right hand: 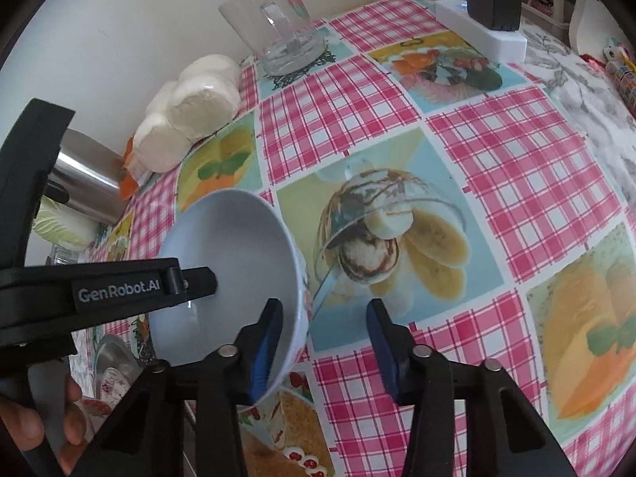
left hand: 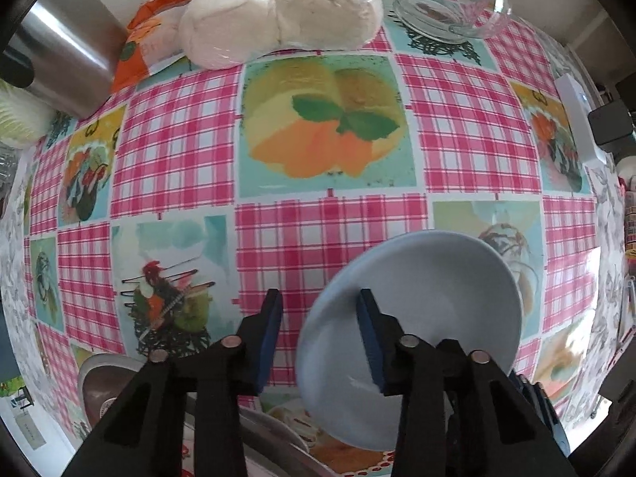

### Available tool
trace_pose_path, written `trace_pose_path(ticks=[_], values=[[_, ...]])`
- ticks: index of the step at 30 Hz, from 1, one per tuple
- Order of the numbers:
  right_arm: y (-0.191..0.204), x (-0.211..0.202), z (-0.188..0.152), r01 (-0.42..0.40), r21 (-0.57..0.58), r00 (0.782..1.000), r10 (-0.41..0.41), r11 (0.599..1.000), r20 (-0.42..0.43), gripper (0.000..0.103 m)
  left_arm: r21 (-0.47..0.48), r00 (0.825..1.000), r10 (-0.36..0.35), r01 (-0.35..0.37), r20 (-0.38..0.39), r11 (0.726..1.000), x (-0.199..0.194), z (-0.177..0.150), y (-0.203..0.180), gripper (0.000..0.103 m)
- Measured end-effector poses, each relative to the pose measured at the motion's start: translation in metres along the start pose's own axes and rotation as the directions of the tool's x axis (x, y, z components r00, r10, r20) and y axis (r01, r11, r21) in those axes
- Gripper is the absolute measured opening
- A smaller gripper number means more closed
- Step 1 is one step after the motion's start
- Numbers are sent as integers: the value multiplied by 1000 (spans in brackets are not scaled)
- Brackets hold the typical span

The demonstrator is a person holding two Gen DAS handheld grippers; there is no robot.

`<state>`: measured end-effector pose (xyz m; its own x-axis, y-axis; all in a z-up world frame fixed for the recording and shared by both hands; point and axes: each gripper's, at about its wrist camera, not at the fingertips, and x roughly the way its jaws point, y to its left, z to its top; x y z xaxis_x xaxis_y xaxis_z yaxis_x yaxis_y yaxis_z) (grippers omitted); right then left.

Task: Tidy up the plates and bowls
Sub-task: 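Lift the pale blue bowl with both grippers and carry it over the stack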

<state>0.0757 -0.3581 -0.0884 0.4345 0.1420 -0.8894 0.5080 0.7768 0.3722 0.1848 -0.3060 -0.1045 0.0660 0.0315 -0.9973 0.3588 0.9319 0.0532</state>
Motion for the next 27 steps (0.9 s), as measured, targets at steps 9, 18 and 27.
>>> trace_pose_path(ticks=[9,18,27], values=[[-3,-1,-1,-57,40,998,58,998,-4,25,7,999,-50,50,4,999,1,-11,-12,30],[-29,-11,3,-26,100,1000,25,995,15,22,25,987,-162,162,-1,987,7,-32,-37,30],[-37,-15,1,-63,121,998,62,991,5,14,-6,974,-225,225,36,974,6,-57,-39,25]])
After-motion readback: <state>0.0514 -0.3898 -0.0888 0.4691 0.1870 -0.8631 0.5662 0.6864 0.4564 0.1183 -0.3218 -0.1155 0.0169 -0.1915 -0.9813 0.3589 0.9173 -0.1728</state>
